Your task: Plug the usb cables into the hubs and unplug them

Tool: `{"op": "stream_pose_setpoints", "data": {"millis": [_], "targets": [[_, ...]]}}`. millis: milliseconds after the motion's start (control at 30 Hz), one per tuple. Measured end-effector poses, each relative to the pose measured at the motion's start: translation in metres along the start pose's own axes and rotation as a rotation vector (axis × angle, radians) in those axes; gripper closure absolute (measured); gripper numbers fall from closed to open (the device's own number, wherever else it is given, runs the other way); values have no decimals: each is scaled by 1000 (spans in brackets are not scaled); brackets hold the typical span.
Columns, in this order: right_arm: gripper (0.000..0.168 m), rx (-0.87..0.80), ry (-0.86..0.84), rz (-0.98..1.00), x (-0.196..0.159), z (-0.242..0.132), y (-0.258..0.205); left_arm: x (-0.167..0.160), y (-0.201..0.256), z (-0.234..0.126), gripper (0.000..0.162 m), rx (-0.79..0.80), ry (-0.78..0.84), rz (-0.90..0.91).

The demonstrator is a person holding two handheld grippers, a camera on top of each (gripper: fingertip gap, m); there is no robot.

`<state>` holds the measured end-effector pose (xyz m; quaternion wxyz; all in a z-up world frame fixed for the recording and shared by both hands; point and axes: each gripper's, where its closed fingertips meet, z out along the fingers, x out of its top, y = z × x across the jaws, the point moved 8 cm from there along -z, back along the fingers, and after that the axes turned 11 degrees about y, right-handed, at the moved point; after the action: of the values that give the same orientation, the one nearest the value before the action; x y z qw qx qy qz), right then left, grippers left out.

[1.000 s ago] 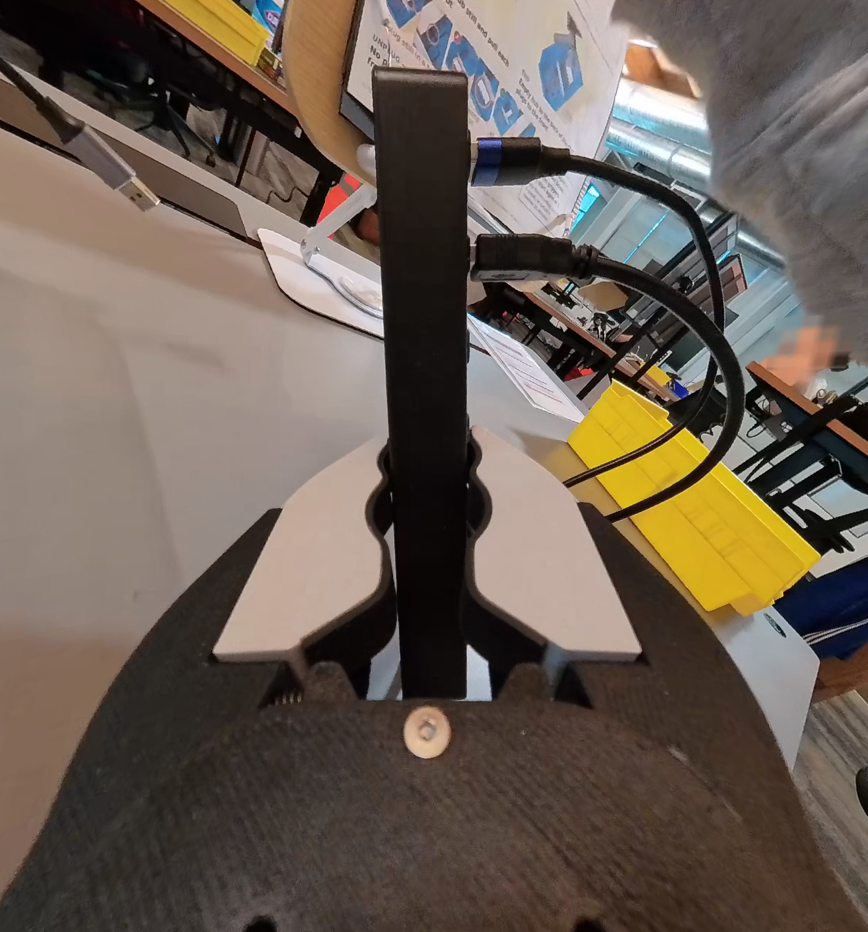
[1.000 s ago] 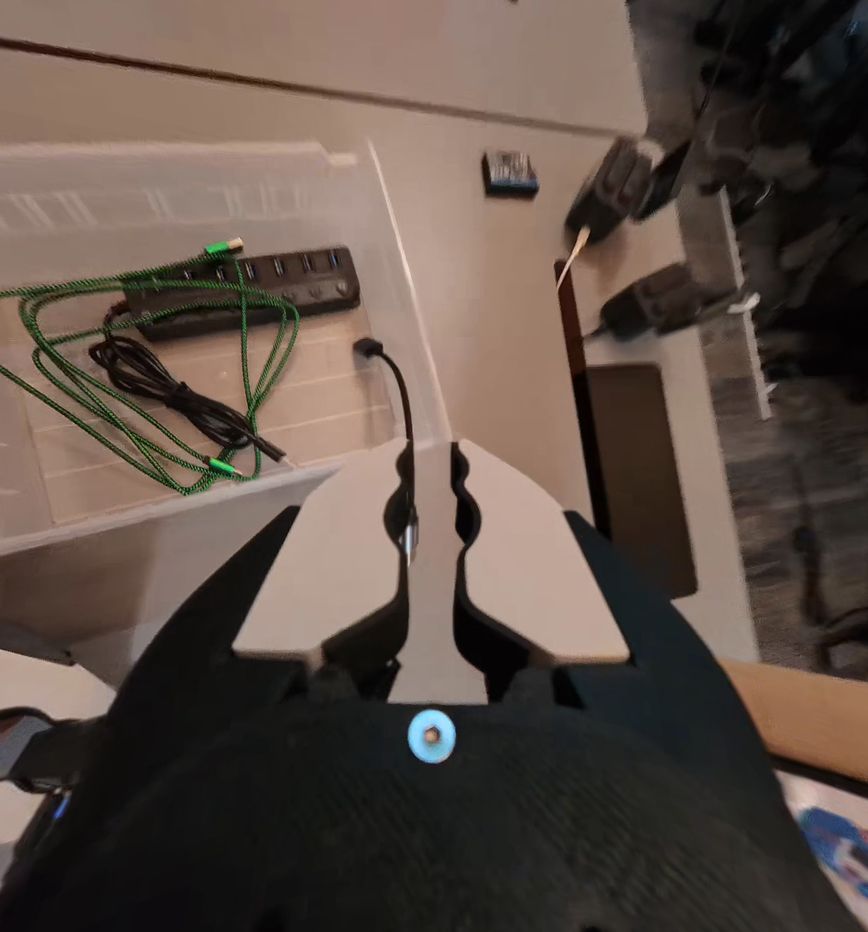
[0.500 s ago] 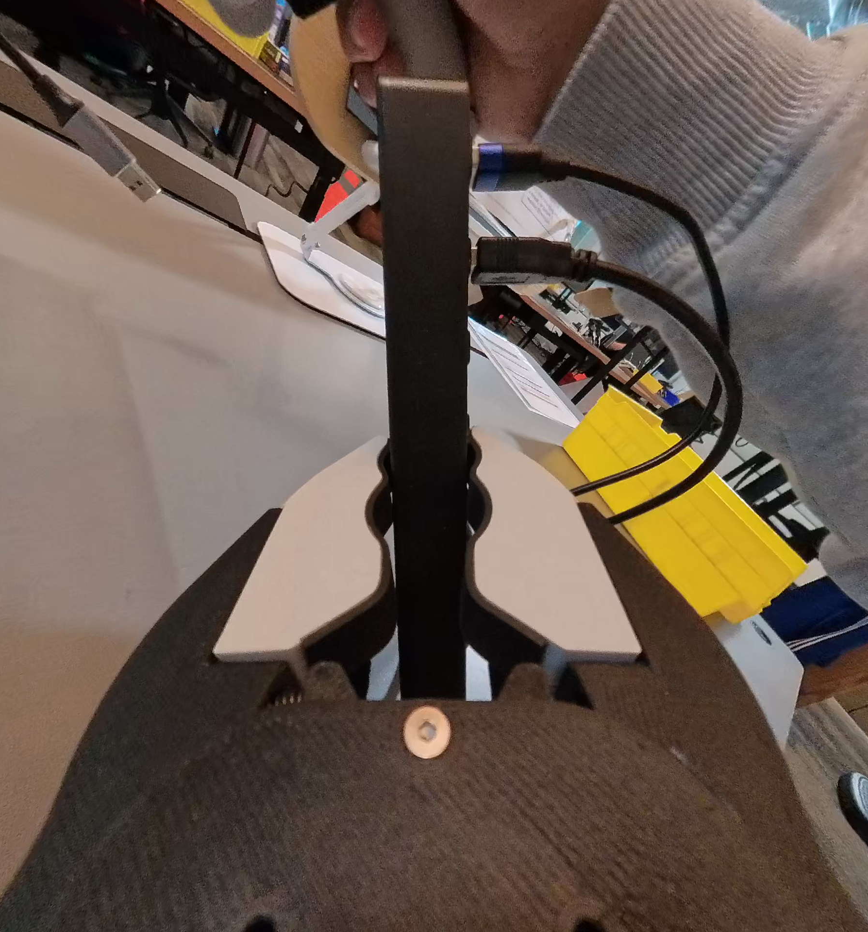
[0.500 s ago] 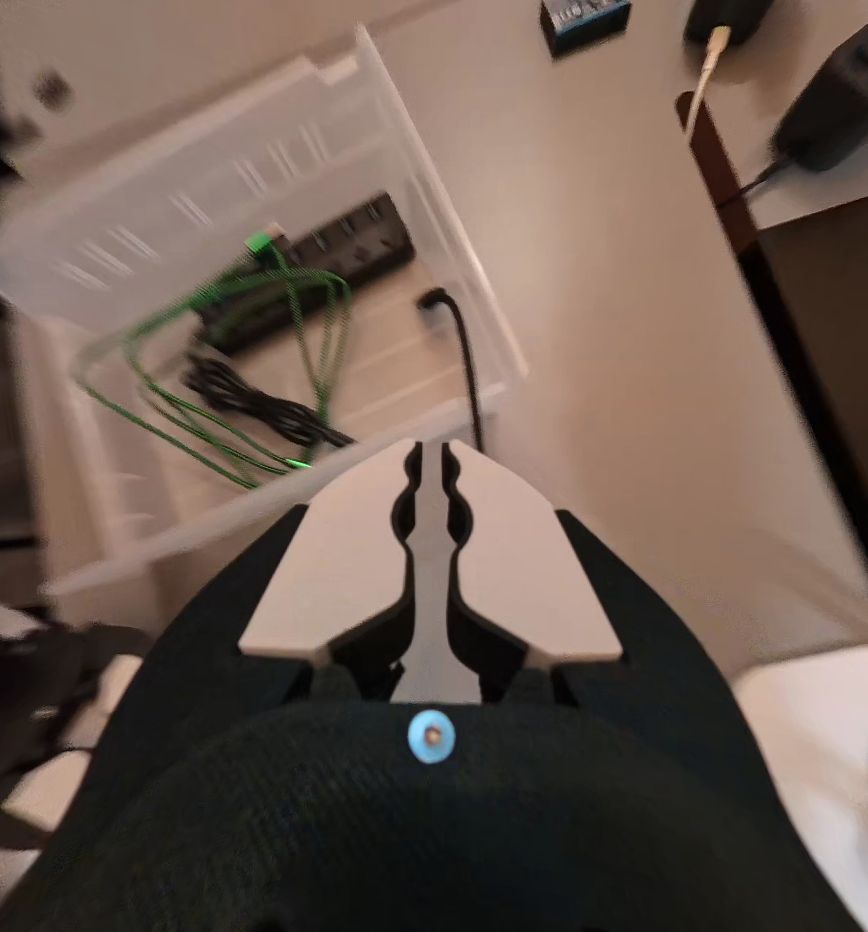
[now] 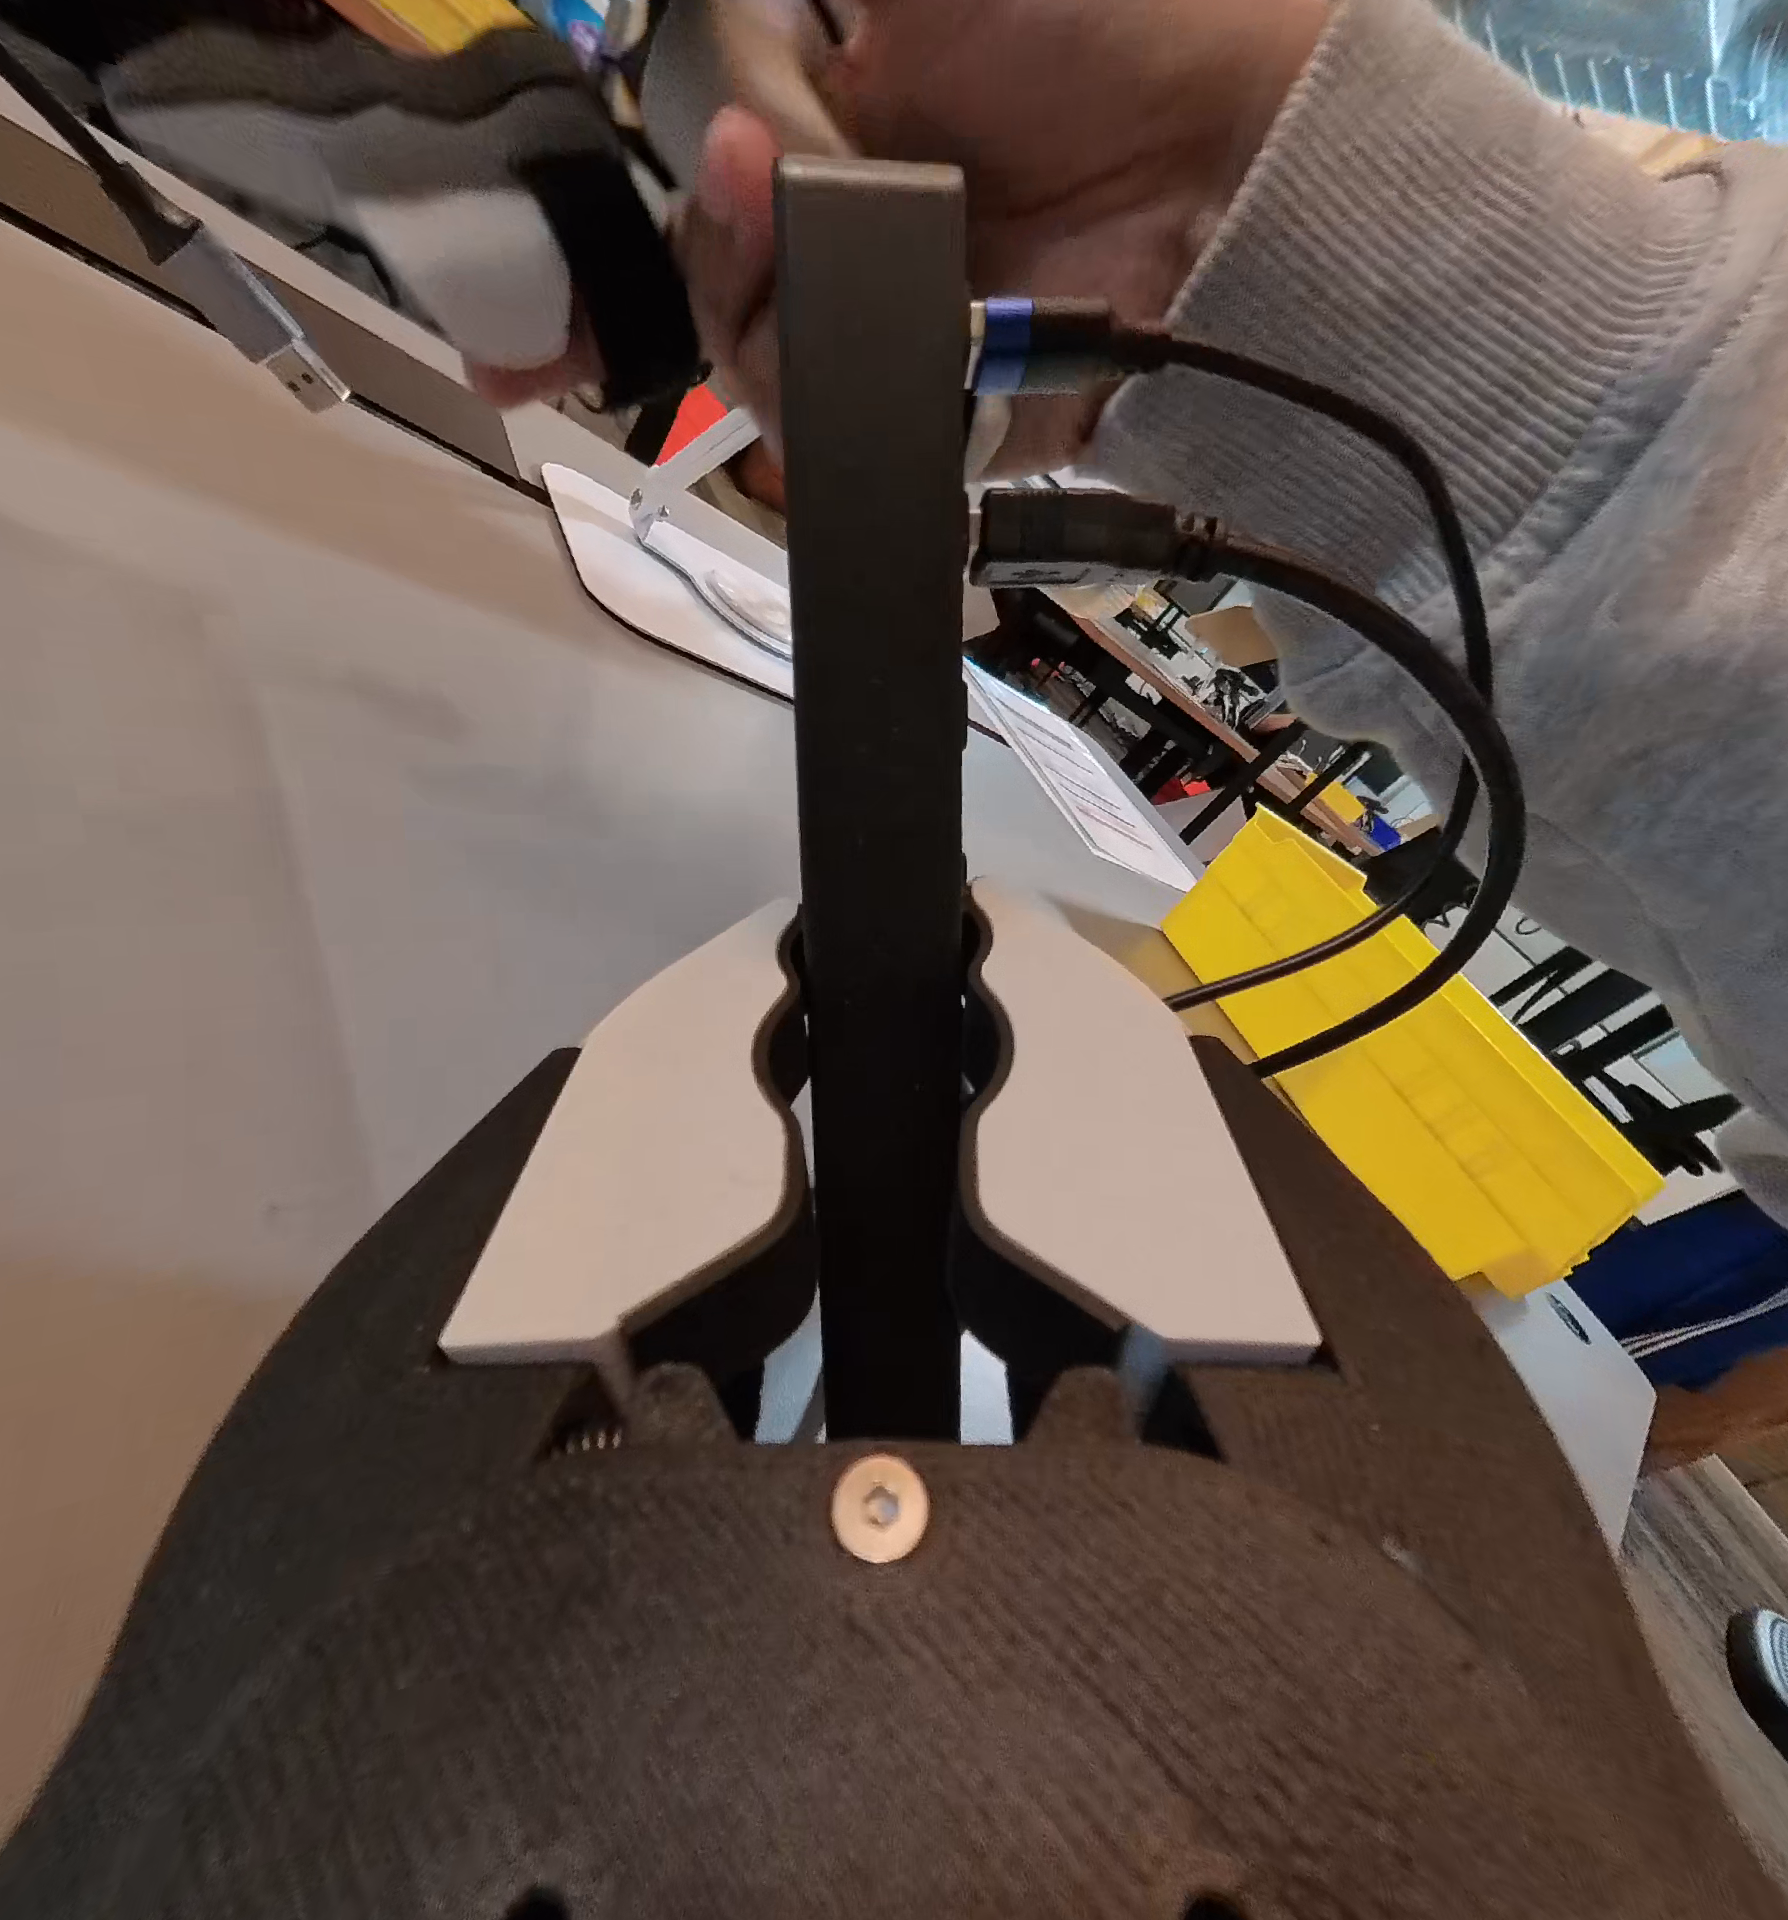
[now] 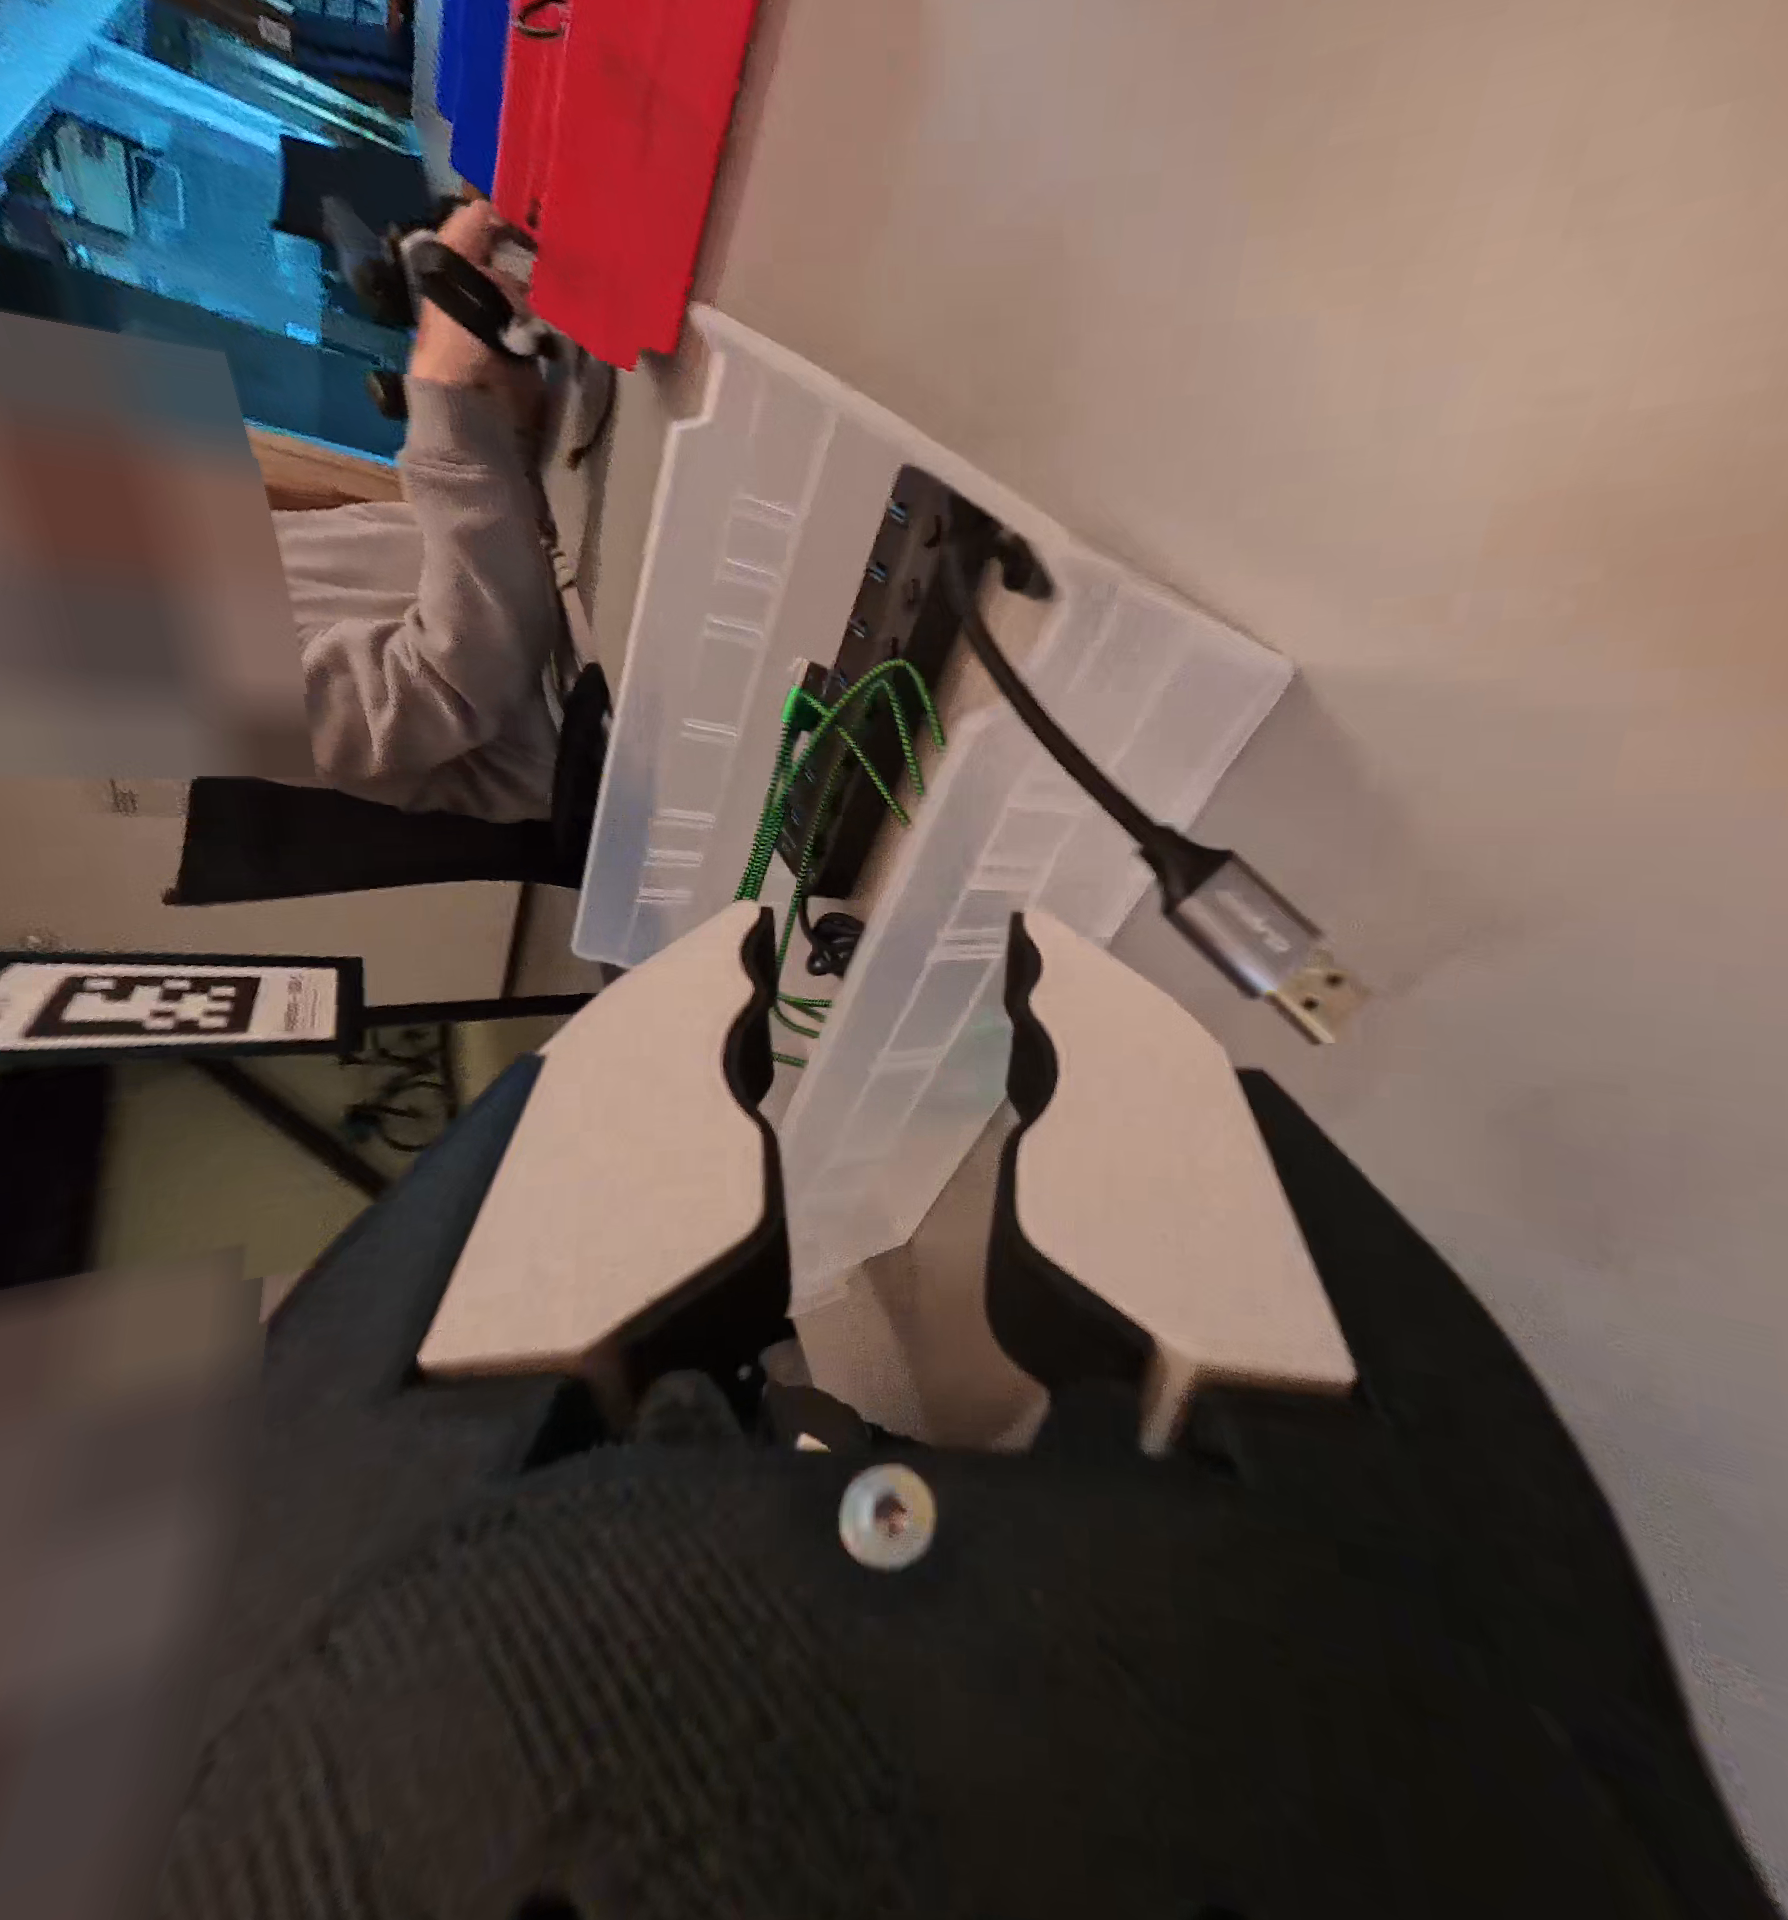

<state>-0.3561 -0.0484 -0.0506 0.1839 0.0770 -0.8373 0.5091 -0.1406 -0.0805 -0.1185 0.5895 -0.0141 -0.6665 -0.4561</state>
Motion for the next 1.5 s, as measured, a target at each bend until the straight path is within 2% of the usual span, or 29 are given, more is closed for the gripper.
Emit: {"op": "stream_pose_setpoints", "data": {"millis": [167,367,533,700,900,1067,1167,1233,1367,1500], "targets": [[120,1,29,166,2,15,23,-1,1,0,135,0,8,-10],[118,-7,126,182,21,29,28,-1,2,0,134,-6,6,-4],[147,-53,146,87,40,37,29,-1,3,0,135,-9,4,1],[164,-50,153,8,45,40,24,-1,2,0,135,-7,3,-14],[164,-71,247,-198,58,27,-3,-2,2,0,135,-9,2,-13],[164,112,329,-358,61,7,-58,-2,2,0,135,-9,2,-11],[164,253,373,-552,55,-15,-103,-1,2,0,134,-10,3,-8],[164,314,385,-749,44,-34,-132,-1,3,0,134,-10,5,-6],[164,276,379,-1178,5,-77,-178,-1,3,-1,135,-7,11,0],[164,256,399,-1377,-36,-133,-211,-1,4,-1,134,-8,8,10]]}}
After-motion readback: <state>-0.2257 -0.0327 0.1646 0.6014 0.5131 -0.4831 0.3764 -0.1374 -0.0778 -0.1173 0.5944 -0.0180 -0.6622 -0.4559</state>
